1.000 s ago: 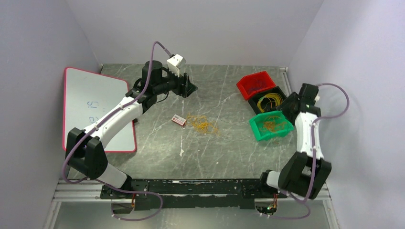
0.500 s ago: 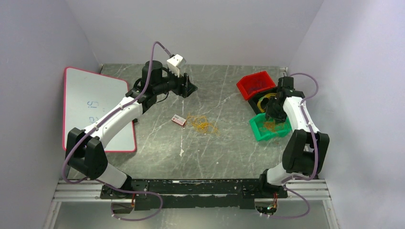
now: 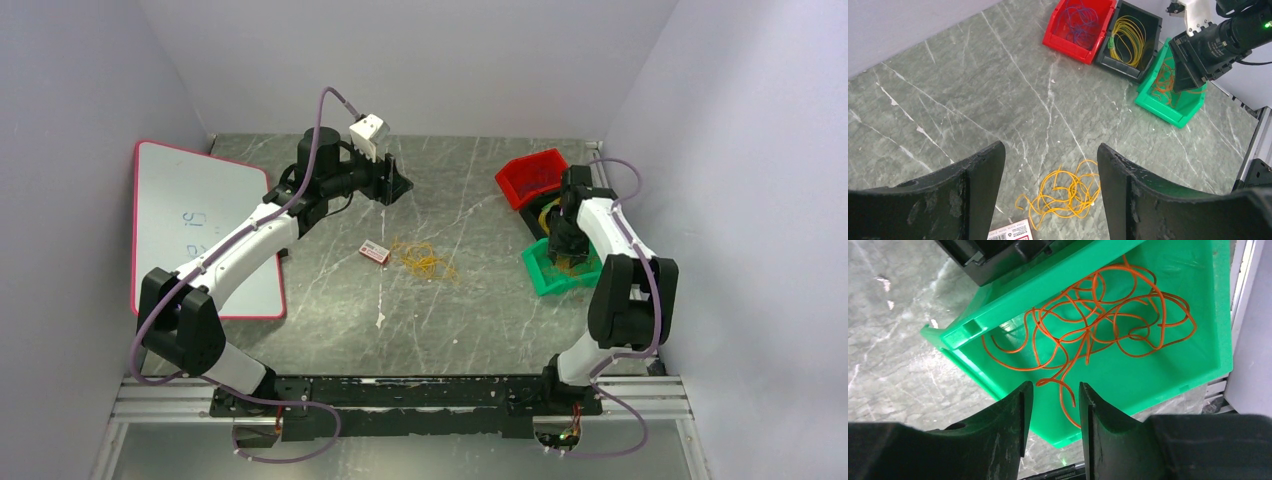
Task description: Untangle the cables
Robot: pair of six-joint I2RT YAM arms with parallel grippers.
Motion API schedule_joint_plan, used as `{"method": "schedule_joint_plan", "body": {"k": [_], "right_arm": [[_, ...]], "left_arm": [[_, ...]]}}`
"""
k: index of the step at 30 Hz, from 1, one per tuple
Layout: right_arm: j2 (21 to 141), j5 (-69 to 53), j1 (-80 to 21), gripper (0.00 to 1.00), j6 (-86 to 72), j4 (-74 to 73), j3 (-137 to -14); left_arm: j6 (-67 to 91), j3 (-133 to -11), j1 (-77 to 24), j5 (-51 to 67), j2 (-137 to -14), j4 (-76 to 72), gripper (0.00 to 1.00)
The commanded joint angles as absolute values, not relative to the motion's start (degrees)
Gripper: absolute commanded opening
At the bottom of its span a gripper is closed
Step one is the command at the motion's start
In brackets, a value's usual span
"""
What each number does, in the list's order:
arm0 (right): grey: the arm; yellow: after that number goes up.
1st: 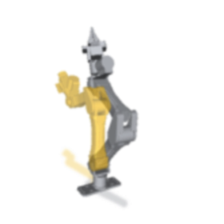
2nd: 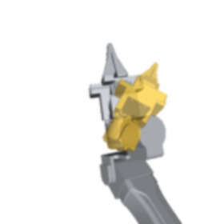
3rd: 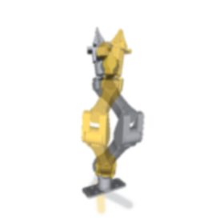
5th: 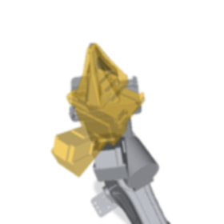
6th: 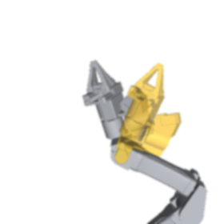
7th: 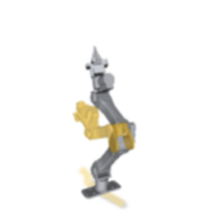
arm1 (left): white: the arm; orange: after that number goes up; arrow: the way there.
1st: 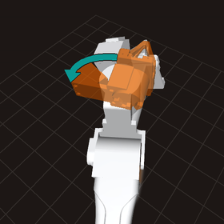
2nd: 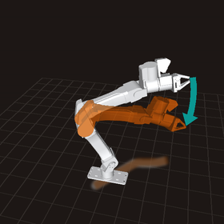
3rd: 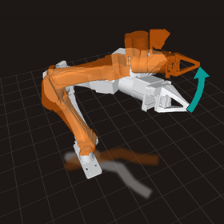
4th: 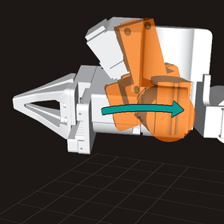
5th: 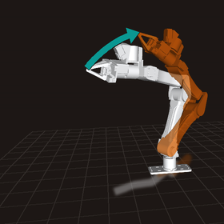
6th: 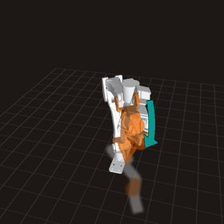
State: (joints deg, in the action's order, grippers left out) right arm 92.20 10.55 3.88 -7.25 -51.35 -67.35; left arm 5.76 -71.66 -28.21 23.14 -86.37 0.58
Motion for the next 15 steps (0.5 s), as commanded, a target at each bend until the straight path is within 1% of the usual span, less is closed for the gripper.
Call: {"method": "schedule_joint_plan", "body": {"k": [1, 3, 7, 12, 13, 15], "right_arm": [[93.9, 14.3, 3.1, 0.42, -6.5, -51.8, -66.4], [94.7, 15.0, 2.6, 0.39, -6.7, -51.8, -66.1], [95.5, 15.5, 2.2, 0.31, -7.0, -50.9, -65.2], [94.7, 16.2, 2.1, 0.05, -7.3, -50.7, -65.8], [94.4, 16.7, 2.1, 0.01, -7.4, -51.1, -66.5], [93.4, 18.0, 2.2, 0.00, -7.4, -51.8, -68.2]], "left_arm": [[4.9, -72.1, -27.7, 22.3, -85.0, 0.7, 0.72], [4.9, -72.1, -27.8, 22.3, -85.0, 0.7, 0.72], [4.9, -72.1, -27.8, 22.3, -85.0, 0.7, 0.72], [4.8, -72.1, -27.8, 22.2, -84.9, 0.7, 0.72], [4.8, -72.1, -27.8, 22.2, -85.0, 0.7, 0.72], [4.8, -72.1, -27.8, 22.2, -85.1, 0.7, 0.73]]}}
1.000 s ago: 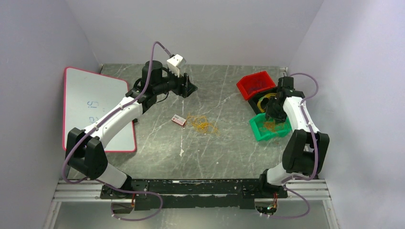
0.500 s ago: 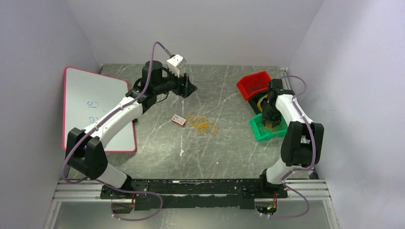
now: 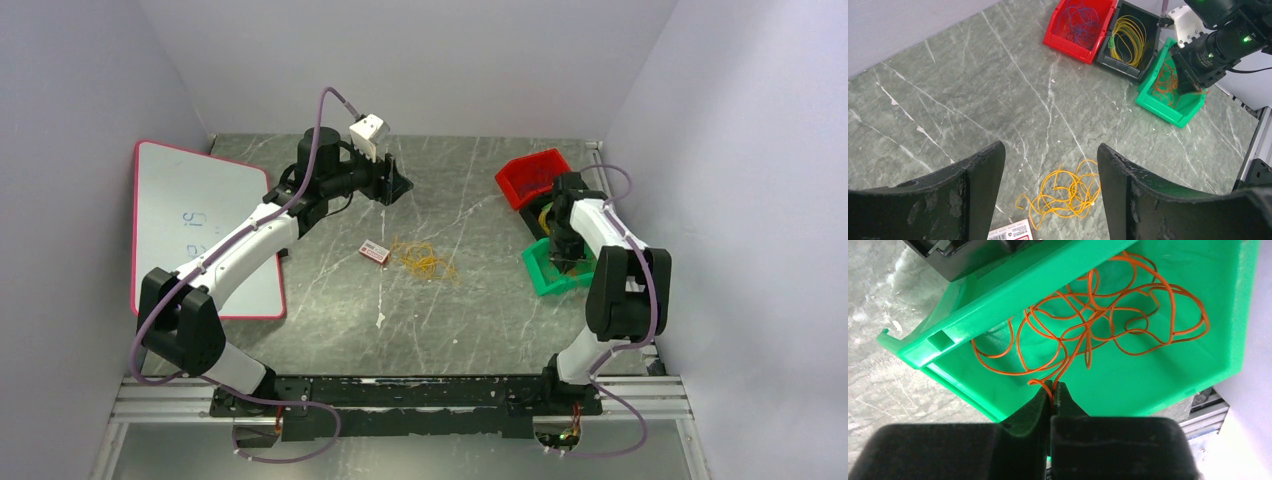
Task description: Untangle the cables
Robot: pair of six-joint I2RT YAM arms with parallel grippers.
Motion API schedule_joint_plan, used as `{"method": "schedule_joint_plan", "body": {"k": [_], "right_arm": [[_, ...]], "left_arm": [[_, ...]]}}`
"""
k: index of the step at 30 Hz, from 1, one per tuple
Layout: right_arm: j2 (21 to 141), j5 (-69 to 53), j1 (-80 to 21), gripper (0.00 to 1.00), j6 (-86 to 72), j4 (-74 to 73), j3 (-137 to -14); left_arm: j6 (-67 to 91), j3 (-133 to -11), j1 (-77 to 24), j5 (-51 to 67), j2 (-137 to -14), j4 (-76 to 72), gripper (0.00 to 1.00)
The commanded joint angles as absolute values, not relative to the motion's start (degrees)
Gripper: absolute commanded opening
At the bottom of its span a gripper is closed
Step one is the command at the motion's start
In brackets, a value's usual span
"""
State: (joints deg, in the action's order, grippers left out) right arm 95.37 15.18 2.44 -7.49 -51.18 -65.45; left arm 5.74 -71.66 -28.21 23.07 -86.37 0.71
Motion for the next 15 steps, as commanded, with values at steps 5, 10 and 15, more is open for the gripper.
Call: {"method": "schedule_joint_plan", "body": {"k": [5, 10, 15], "right_arm": [[91.9, 20.9, 2.1, 0.00, -7.0, -54.7, -73.9], [92.3, 21.2, 2.0, 0.00, -6.1, -55.1, -78.9], [94.3, 20.8, 1.9, 0.00, -4.7, -52.9, -80.2]], "left_arm": [[4.9, -72.1, -27.7, 22.3, -85.2, 0.7, 0.72], [4.9, -72.2, -27.7, 22.6, -85.3, 0.6, 0.72], [4.9, -72.0, -27.7, 22.4, -85.3, 0.6, 0.73]]}}
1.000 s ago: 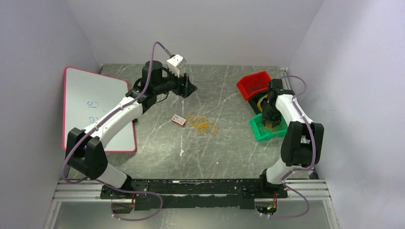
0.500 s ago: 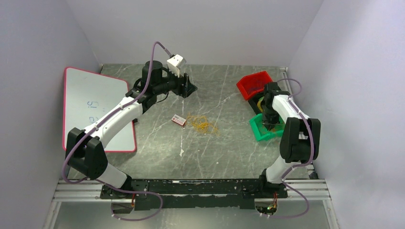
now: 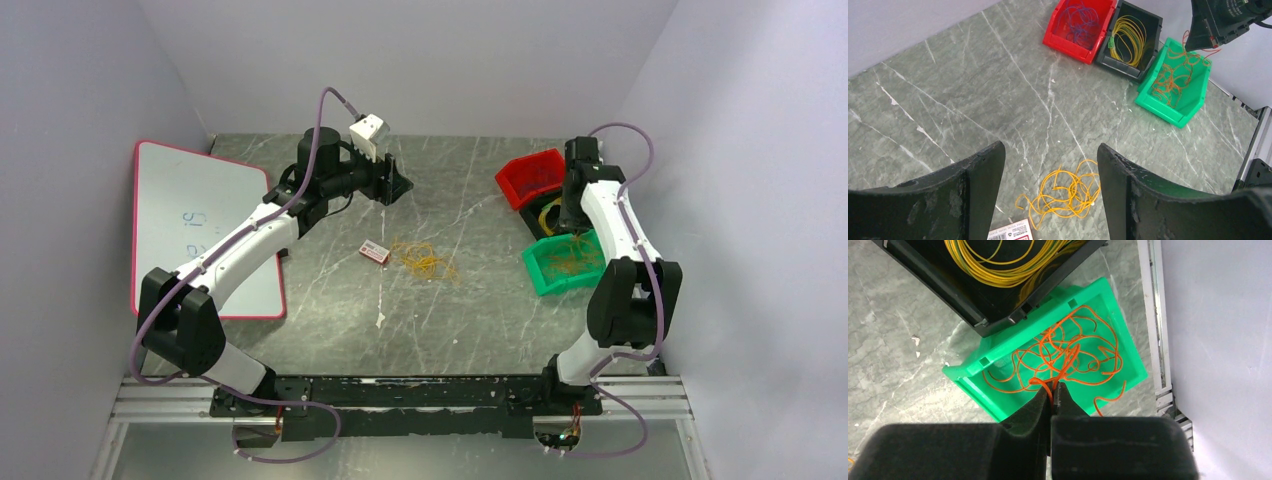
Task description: Untangle the cables
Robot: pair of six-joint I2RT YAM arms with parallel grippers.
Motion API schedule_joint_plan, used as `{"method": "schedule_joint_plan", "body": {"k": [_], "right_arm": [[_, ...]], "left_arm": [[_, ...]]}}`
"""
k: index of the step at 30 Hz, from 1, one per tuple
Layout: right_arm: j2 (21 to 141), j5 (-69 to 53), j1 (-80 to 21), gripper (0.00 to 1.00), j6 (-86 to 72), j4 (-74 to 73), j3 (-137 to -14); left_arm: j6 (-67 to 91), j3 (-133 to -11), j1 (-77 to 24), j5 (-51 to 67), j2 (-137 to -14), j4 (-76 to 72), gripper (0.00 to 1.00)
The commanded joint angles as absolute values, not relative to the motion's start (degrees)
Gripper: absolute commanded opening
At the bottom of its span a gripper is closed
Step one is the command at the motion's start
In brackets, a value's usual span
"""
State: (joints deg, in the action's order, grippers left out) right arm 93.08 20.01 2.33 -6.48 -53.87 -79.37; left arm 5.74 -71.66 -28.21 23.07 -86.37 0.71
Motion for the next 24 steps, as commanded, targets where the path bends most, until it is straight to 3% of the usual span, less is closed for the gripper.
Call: {"method": "schedule_joint_plan", "body": {"k": [1, 11, 24], "right_arm": [[94.4, 20.6, 1.9, 0.00, -4.3, -51.6, -79.9], [93.2, 12.2, 1.8, 0.00, -3.5, -44.1, -74.6], [84.7, 18.3, 1.8, 0.00, -15.1, -47.5, -67.7]], "left_arm": [[4.9, -72.1, -27.8, 22.5, -85.5, 0.6, 0.73], [4.7, -72.1, -27.8, 22.1, -85.6, 0.8, 0.73], [4.7, -72.1, -27.8, 22.4, -85.7, 0.8, 0.73]]}}
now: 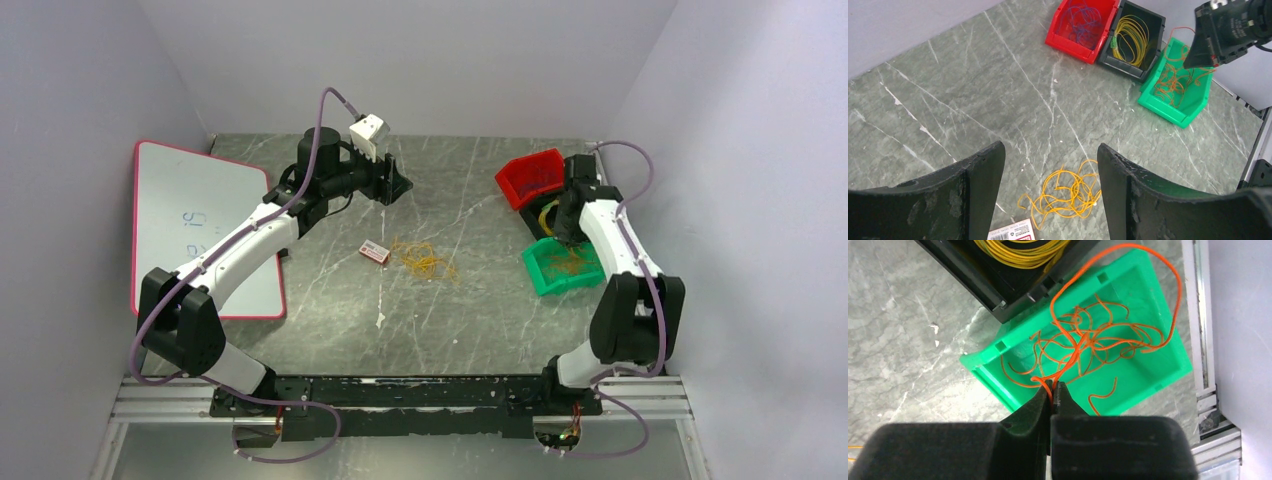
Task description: Untangle the cables
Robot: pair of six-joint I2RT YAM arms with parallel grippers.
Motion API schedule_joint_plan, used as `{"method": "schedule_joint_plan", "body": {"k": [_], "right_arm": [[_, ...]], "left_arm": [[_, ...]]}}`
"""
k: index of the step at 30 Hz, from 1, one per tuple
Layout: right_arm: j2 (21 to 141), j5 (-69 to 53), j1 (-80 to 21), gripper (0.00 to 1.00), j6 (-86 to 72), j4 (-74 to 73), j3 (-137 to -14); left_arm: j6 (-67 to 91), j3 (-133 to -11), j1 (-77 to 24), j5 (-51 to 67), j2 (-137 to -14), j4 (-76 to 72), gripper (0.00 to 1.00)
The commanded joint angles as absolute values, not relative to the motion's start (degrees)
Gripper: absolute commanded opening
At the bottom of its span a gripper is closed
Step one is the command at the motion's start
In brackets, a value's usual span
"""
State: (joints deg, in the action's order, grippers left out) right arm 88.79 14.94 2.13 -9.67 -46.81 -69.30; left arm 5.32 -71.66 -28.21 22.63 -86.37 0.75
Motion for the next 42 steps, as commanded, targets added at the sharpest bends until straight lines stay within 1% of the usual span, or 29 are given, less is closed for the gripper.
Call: {"method": "schedule_joint_plan", "body": {"k": [1, 10, 11, 15, 17, 20, 22, 25, 30, 32, 37, 39, 42], "right_arm": [[84.1, 18.4, 1.9, 0.00, -15.9, -47.1, -67.0], [85.6, 17.7, 1.8, 0.01, -18.7, -46.2, -64.9], [85.9, 17.9, 1.8, 0.05, -18.8, -46.1, -64.9], [86.1, 19.0, 1.8, 0.29, -19.2, -45.9, -66.0], [85.7, 19.4, 1.9, 0.36, -19.1, -46.0, -67.1], [85.4, 21.2, 1.8, 0.43, -18.5, -47.0, -69.0], [85.1, 22.5, 1.9, 0.45, -17.9, -47.9, -70.1], [84.7, 21.4, 1.9, 0.46, -16.9, -49.3, -71.8], [82.3, 15.2, 1.9, 0.46, -17.6, -47.0, -70.9], [79.9, 9.9, 1.9, 0.46, -17.5, -42.8, -69.3], [74.2, -10.6, 1.9, 0.46, -17.4, -28.3, -64.9], [73.2, -17.1, 1.8, 0.46, -17.5, -24.1, -63.5], [72.5, -20.6, 1.5, 0.47, -18.8, -20.4, -62.0]], "left_arm": [[4.7, -72.1, -27.7, 22.4, -85.6, 0.8, 0.73], [4.7, -72.0, -27.8, 22.5, -85.4, 0.6, 0.73], [4.8, -71.9, -27.8, 22.5, -85.3, 0.5, 0.73], [4.7, -72.0, -27.8, 22.3, -85.2, 0.6, 0.73], [4.7, -72.0, -27.8, 22.3, -85.1, 0.7, 0.73], [4.6, -72.0, -27.7, 22.3, -85.0, 0.7, 0.73], [4.6, -72.0, -27.8, 22.2, -84.9, 0.8, 0.73], [4.5, -72.0, -27.8, 22.2, -85.0, 0.8, 0.73], [4.5, -72.0, -27.8, 22.3, -84.9, 0.9, 0.73], [4.4, -72.1, -27.8, 21.9, -84.9, 0.9, 0.73], [4.4, -72.2, -27.8, 20.9, -85.1, 1.2, 0.73], [4.5, -72.4, -27.8, 20.9, -85.3, 1.4, 0.72], [5.0, -72.5, -27.7, 20.1, -85.5, 1.5, 0.72]]}}
